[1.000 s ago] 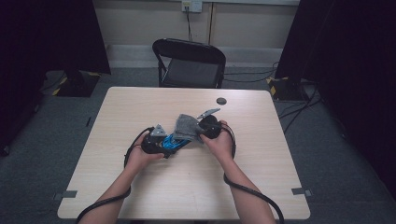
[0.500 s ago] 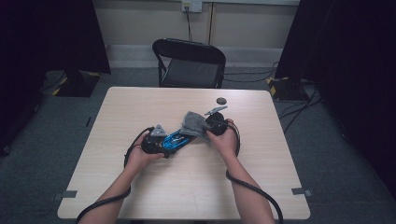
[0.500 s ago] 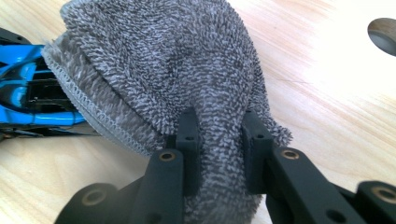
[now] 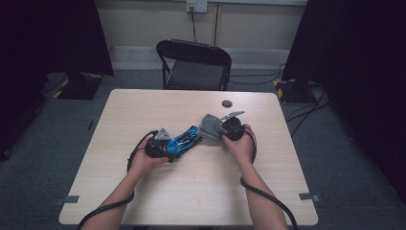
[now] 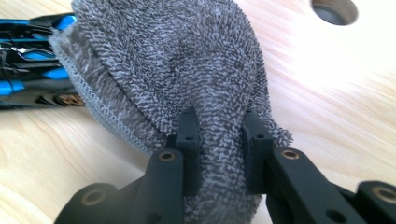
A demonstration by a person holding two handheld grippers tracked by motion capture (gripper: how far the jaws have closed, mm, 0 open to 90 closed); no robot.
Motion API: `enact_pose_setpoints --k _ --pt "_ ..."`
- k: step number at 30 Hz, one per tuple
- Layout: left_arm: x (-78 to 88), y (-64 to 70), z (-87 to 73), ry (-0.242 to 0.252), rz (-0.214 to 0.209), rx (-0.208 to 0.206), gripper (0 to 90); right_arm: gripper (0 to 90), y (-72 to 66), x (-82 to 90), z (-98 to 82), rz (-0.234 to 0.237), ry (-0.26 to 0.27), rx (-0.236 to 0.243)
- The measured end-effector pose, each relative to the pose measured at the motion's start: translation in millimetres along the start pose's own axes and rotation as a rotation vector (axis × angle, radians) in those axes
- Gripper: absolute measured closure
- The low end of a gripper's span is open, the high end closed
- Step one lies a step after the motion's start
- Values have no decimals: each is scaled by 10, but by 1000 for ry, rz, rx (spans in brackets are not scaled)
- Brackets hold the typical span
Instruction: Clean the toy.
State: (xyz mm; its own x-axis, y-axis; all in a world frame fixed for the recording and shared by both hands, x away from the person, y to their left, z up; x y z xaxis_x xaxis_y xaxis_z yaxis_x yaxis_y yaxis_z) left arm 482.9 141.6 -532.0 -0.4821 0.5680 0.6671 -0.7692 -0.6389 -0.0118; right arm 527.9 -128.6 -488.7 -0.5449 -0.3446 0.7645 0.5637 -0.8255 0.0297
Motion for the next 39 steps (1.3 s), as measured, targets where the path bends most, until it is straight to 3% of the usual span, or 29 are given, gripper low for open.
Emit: enact_pose_setpoints --k 13,20,24,28,30,31,32,37,39 --pt "1 0 0 0 1 0 258 732 196 324 -154 -41 29 -24" --pt "0 0 0 0 0 1 258 732 168 499 -84 -24 77 -20" --pt "0 0 0 0 1 1 258 732 17 566 9 19 109 9" --pt "0 0 0 0 0 0 258 730 -237 545 83 73 134 44" --pt "0 0 0 0 0 1 258 730 -370 505 112 97 133 66" --pt "0 0 0 0 0 1 258 729 -499 455 141 116 127 92" --pt "0 0 0 0 0 1 258 729 -499 455 141 116 127 92" --pt "0 0 0 0 -1 1 258 726 -793 296 212 149 109 147" --pt "0 0 0 0 0 1 258 725 -838 268 220 152 103 156"
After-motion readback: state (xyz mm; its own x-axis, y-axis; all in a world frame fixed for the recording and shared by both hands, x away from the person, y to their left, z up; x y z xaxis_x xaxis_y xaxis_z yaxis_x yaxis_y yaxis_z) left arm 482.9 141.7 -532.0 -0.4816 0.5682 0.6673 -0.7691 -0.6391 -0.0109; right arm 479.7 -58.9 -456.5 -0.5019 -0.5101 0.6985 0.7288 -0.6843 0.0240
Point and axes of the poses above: each handheld gripper's, and its own axes: x roughly backward along the jaws, z roughly out of its top, y roughly to its right, the point moved 4 cm from there along -x, roughly forward along the jaws, and after that the axes turned 3 degrees about z, right-handed, at the moved point
